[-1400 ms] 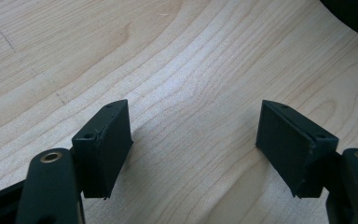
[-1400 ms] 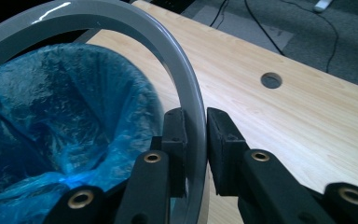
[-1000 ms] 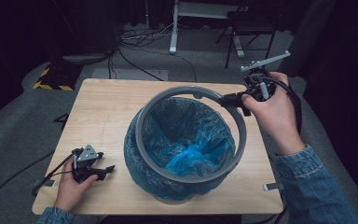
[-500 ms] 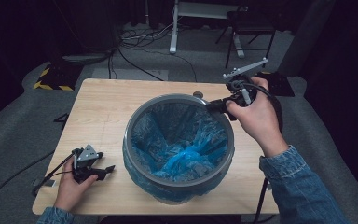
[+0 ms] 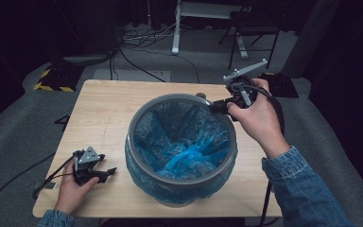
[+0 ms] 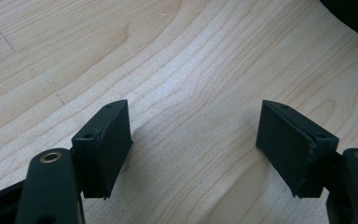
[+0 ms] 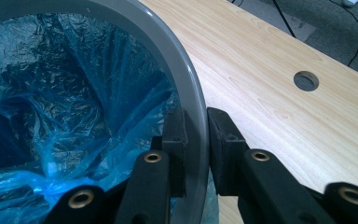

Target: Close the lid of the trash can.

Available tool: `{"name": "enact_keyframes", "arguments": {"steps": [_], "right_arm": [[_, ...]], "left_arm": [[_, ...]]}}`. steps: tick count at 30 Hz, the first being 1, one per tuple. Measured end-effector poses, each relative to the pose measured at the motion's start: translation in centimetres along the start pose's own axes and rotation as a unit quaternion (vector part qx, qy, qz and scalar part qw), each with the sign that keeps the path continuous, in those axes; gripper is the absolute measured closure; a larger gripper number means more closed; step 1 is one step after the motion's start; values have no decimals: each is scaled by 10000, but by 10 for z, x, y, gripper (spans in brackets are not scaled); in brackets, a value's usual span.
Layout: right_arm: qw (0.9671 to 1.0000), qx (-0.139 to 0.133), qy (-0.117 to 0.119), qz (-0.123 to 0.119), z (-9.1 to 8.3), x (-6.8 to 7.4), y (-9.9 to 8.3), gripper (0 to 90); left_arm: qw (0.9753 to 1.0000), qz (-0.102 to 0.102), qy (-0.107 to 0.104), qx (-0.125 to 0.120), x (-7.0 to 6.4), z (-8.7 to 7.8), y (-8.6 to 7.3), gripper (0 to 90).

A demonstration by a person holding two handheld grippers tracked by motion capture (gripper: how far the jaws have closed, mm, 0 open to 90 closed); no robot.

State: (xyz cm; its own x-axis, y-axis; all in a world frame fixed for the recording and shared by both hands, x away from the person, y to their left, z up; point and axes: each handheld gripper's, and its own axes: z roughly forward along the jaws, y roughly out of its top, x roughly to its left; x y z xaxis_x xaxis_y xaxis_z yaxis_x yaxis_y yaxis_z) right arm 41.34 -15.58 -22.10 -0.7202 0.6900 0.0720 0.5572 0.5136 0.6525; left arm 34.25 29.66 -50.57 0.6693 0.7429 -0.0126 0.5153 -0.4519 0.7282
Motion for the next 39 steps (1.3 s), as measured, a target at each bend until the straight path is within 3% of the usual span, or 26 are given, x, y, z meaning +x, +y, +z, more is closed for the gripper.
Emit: {"name": "enact_keyframes", "arguments": {"steps": [6,10,14,23,28,36,39], "right_arm": [[9999,-84,77,45,0,-3,-2,760],[9988,-407,248,97,0,-6,-5,570],[9966,-808,184,-9,-6,-6,-8,463],[9910,-1305,223,-181,-26,-1,-22,425],[9891,-1412,274,-325,-34,7,-31,420],[9828,-1687,399,-631,-42,16,-53,375],[9831,-1682,397,-608,-41,16,-60,373]], "left_arm": [[10000,-5,-6,0,0,0,0,263],[10000,1,-6,-4,0,0,0,262],[10000,7,5,-3,0,0,0,262],[10000,-1,-1,-1,0,0,0,262],[10000,3,-1,-4,0,0,0,262],[10000,2,-1,-2,0,0,0,262],[10000,2,0,-3,0,0,0,262]]}}
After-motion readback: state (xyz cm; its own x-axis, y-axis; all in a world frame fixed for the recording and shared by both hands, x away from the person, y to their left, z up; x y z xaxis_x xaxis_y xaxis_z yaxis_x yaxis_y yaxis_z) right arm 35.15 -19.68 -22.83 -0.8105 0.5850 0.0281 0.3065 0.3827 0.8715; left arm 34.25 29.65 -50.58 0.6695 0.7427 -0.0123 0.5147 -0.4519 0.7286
